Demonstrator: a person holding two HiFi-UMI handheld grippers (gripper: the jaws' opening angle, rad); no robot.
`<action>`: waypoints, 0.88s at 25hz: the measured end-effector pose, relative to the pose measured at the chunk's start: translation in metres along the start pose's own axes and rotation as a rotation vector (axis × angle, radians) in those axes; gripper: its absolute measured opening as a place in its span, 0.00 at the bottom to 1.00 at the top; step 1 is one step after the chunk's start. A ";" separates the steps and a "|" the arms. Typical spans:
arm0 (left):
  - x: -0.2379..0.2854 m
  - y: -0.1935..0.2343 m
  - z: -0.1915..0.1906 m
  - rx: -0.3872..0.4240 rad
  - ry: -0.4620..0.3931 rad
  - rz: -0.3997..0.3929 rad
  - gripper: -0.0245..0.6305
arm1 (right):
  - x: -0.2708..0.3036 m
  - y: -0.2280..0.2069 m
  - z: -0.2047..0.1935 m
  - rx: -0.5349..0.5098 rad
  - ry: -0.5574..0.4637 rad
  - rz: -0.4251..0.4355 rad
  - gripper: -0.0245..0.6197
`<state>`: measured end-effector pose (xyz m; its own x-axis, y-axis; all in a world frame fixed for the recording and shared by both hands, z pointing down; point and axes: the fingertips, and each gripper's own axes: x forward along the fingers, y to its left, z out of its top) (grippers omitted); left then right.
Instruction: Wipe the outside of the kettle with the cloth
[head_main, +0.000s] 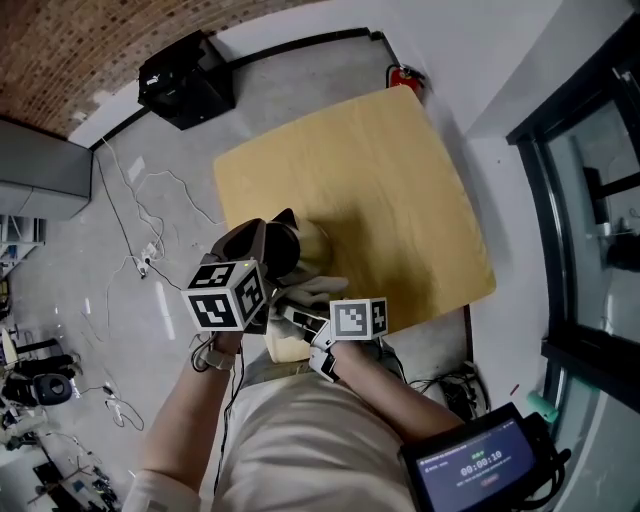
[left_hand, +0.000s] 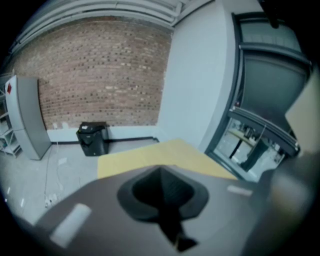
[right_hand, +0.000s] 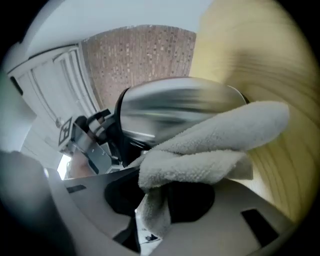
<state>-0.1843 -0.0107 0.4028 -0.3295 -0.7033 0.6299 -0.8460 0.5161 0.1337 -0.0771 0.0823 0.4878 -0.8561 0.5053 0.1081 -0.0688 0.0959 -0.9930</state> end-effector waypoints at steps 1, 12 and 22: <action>0.000 0.000 0.001 -0.017 -0.004 -0.007 0.02 | -0.004 -0.002 0.006 0.035 -0.040 0.012 0.25; 0.001 0.011 0.014 -0.153 0.013 -0.063 0.02 | -0.070 0.004 0.139 0.000 -0.442 0.104 0.25; 0.009 -0.007 0.021 0.204 -0.053 -0.011 0.02 | -0.041 -0.103 0.062 -0.005 -0.185 -0.251 0.25</action>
<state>-0.1905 -0.0306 0.3919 -0.3364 -0.7359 0.5876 -0.9153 0.4023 -0.0202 -0.0671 -0.0014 0.5827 -0.8915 0.3006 0.3390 -0.2879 0.2020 -0.9361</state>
